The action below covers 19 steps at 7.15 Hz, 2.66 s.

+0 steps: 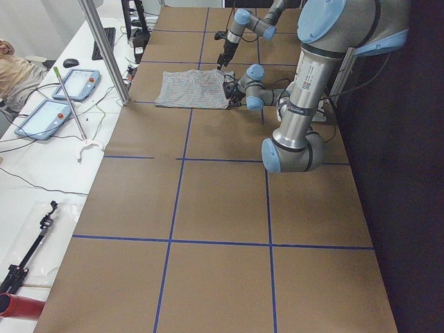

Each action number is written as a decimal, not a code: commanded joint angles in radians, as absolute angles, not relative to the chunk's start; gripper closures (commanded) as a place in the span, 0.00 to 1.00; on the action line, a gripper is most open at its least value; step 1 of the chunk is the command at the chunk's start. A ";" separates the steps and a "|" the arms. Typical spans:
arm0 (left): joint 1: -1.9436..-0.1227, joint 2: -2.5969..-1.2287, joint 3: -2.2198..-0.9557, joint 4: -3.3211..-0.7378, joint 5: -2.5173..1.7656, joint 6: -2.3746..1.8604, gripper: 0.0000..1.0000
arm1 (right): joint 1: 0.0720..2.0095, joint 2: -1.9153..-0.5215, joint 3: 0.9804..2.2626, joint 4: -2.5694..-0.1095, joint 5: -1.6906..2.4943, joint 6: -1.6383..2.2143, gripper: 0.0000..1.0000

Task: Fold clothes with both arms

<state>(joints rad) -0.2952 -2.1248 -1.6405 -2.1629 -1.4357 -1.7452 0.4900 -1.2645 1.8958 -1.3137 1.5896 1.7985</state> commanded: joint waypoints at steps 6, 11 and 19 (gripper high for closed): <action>-0.296 -2.121 -1.643 -2.163 -1.394 -1.717 1.00 | 0.439 -1.239 1.839 -1.417 1.589 1.789 0.28; -0.296 -2.120 -1.644 -2.163 -1.394 -1.717 1.00 | 0.426 -1.240 1.813 -1.416 1.585 1.787 0.37; -0.293 -2.120 -1.643 -2.163 -1.394 -1.717 1.00 | 0.419 -1.236 1.802 -1.413 1.583 1.787 0.87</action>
<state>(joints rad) -0.2931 -2.1204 -1.6433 -2.1629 -1.3944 -1.7165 0.4210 -1.2388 1.8027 -1.4127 1.5832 1.7871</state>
